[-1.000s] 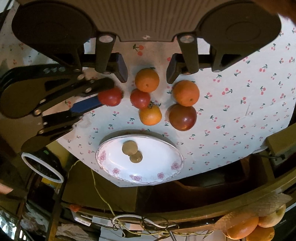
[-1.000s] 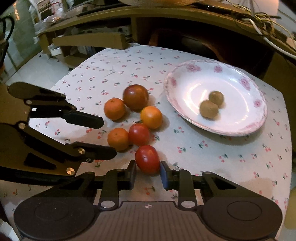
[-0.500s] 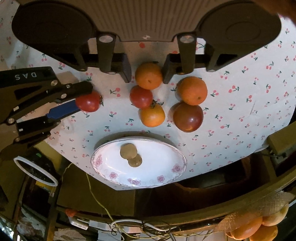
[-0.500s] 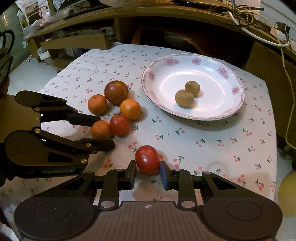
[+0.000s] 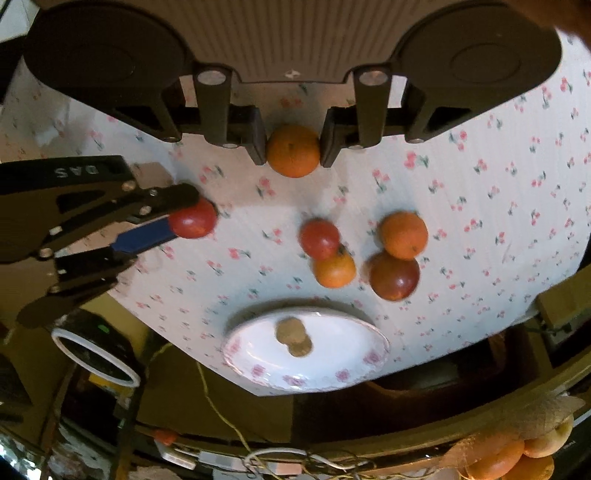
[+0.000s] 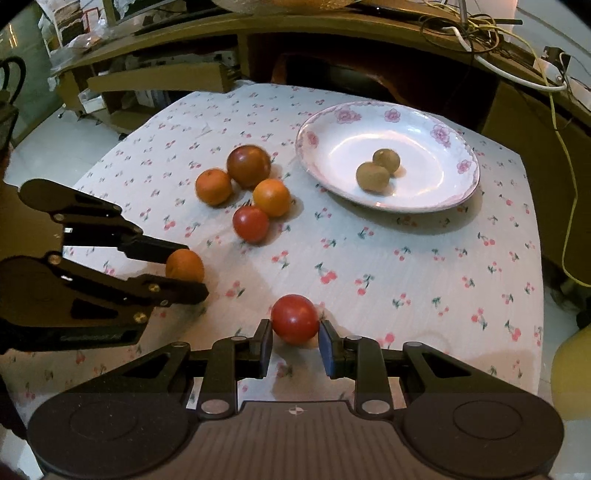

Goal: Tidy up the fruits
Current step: 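Lift the tangerine and tomato and carry both toward the white plate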

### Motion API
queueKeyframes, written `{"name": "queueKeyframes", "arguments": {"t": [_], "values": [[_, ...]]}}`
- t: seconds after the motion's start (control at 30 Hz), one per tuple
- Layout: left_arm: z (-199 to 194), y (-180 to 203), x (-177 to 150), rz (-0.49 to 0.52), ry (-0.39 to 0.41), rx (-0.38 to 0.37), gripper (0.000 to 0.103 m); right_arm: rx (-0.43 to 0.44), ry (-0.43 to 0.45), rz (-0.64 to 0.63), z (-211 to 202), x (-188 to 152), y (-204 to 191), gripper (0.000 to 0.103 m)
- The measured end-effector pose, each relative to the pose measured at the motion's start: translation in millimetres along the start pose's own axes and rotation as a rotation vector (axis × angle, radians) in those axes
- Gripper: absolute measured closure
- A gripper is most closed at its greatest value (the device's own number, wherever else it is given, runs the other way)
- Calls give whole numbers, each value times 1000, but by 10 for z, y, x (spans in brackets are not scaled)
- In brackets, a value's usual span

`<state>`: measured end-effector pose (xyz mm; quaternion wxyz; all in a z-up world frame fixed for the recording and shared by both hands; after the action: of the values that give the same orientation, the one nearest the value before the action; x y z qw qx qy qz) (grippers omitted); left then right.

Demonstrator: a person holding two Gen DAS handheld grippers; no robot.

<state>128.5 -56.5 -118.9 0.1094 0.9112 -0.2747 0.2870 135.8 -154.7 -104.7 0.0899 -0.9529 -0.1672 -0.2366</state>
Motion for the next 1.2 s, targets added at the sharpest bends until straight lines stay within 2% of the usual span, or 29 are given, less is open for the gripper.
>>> {"name": "queueKeyframes", "arguments": {"t": [0.17, 0.37, 0.47, 0.6, 0.77, 1.2], "values": [[-24, 78, -88, 28, 2, -4, 67, -36, -8, -7, 0, -132, -73, 75], [-43, 115, -123, 62, 9, 1, 65, -49, 5, -9, -16, -186, -125, 63], [-61, 106, -176, 74, 9, 6, 60, -62, 11, -23, -22, -204, -151, 59], [-97, 62, -190, 59, 15, 22, 59, -60, 25, -34, -26, -171, -176, 51], [-62, 25, -138, 51, 22, 49, 58, -39, 43, -28, -30, -122, -143, 51], [35, 76, -57, 49, 23, 38, 57, 4, 56, 5, -5, -145, -14, 52]]}}
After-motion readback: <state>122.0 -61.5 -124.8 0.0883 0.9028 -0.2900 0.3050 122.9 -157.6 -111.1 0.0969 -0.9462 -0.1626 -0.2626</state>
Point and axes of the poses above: each gripper's, at about its wrist camera, not at the fingertips, and z roughly the way its jaws point, y to its right, x to its top, the point moved 9 cm from there along z, roughly the way its jaws point, and after that the axes turned 4 degrees about z, right-handed, at the moved point
